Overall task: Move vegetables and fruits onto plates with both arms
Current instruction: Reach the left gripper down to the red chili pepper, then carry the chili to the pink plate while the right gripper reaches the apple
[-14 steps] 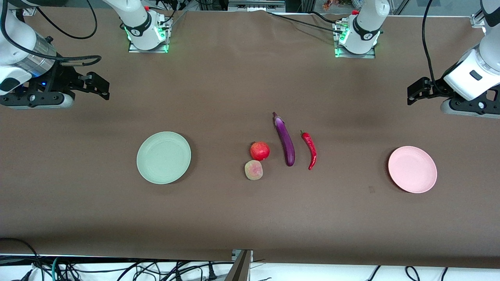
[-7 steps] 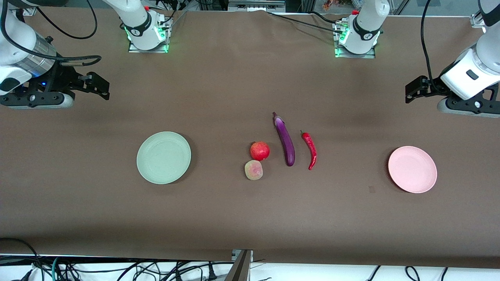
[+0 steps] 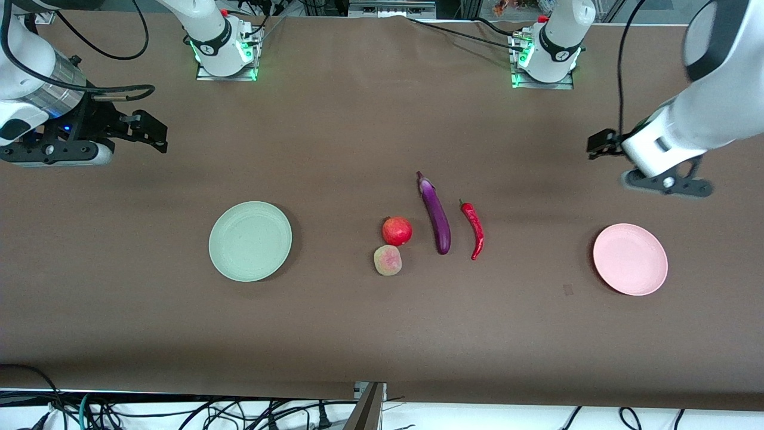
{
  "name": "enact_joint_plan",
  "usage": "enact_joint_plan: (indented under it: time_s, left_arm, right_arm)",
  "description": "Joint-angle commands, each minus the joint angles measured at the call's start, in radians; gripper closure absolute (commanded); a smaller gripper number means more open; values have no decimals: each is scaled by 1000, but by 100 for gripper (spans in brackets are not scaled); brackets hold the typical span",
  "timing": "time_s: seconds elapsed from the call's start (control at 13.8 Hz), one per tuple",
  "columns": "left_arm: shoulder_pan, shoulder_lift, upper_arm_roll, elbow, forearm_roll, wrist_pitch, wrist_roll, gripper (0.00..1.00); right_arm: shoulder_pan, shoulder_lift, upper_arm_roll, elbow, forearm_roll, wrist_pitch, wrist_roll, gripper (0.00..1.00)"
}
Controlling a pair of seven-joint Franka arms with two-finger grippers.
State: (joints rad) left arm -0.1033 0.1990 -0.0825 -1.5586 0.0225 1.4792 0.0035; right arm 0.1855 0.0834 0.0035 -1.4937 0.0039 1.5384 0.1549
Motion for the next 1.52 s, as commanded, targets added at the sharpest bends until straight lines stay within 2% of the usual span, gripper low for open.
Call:
enact_joint_plan:
  time_s: [0.0,0.29,0.58,0.8,0.94,1.09,1.31,1.38,1.45]
  left_arm:
    - [-71,117,6,20,10,115,-77,0]
    - [-111,249,4,11,2,294,-293,0]
    - [-133,358,0,-33,0,482,-405,0]
    - [-185,366,-2,-150,0,657,-525,0]
    - [-222,366,-2,-245,0,786,-578,0]
    - [-240,366,-2,-313,2,822,-599,0]
    - [-262,373,-2,-336,7,828,-605,0]
    - [-259,387,-2,-336,10,846,-602,17]
    - [-263,393,-2,-334,10,857,-603,48]
  right_arm:
    - [-3,-2,1,9,13,-18,8,0]
    - [-6,-2,-3,7,18,-17,6,0]
    - [-6,-1,-5,9,18,-8,6,0]
    - [-11,7,-5,9,16,5,6,0]
    - [-11,67,-3,12,10,25,6,0]
    - [-14,70,-3,12,16,26,6,0]
    - [-5,120,-2,12,7,35,8,0]
    - [-5,150,-2,13,10,35,0,0]
    - [-3,151,3,13,14,35,5,0]
